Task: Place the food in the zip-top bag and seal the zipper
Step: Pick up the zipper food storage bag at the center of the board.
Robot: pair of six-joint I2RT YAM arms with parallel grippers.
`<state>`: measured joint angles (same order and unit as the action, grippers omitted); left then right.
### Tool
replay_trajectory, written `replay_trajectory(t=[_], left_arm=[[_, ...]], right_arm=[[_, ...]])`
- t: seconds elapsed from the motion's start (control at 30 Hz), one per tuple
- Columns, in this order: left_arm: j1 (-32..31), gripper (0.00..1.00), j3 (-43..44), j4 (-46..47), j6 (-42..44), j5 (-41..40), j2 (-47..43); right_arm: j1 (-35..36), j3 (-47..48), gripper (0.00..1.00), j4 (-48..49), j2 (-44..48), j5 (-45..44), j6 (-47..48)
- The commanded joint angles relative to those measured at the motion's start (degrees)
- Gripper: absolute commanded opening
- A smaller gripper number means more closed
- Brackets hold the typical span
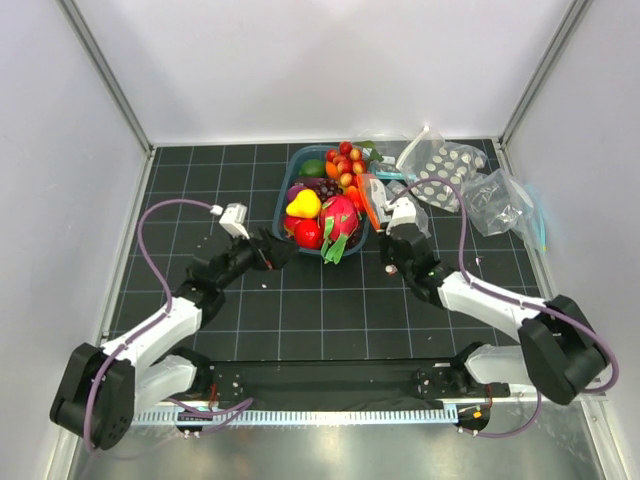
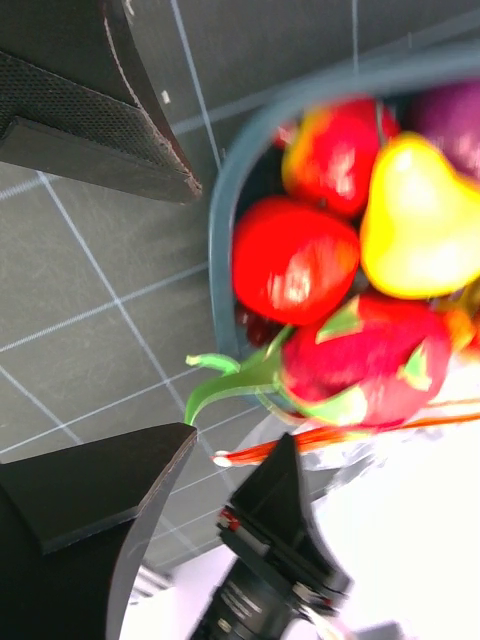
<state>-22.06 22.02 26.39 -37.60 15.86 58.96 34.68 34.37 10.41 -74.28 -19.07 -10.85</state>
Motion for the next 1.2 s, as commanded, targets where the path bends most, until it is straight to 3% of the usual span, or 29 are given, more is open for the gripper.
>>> replay_trajectory(t=[0.0, 0.03, 0.2, 0.53, 0.67, 0.8, 1.17], left_arm=[[-3.1, 0.96, 4.1, -0.2, 4.0, -0.1, 1.9], [-3.9, 0.96, 4.5, -0.4, 4.5, -0.2, 2.4], [-8.7, 0.96, 6.9, -1.4, 6.5, -1.0, 5.0], [-11.2, 0.96, 9.3, -1.7, 6.5, 2.9, 5.7], [-11.2, 0.9, 10.3, -1.3, 5.4, 4.4, 7.7], [-11.2, 0.82, 10.7, -0.4, 5.0, 4.7, 8.8], [-11.2, 0.84, 10.1, 1.6, 2.8, 5.9, 7.7]], right_arm=[[0.3, -1.8, 0.14, 4.4, 5.4, 1.4, -0.9], [0.3, -2.3, 0.07, 4.7, 6.1, 1.8, -1.1], [0.3, -5.9, 0.02, 6.8, 11.8, 7.3, -2.1], [1.6, -10.9, 0.02, 14.3, 17.6, 25.0, -2.2], [2.9, -11.7, 0.01, 16.6, 18.3, 29.7, -2.4], [4.0, -12.2, 0.01, 17.7, 19.2, 32.0, -2.9], [5.2, -14.8, 0.01, 14.6, 24.5, 32.4, -4.4]])
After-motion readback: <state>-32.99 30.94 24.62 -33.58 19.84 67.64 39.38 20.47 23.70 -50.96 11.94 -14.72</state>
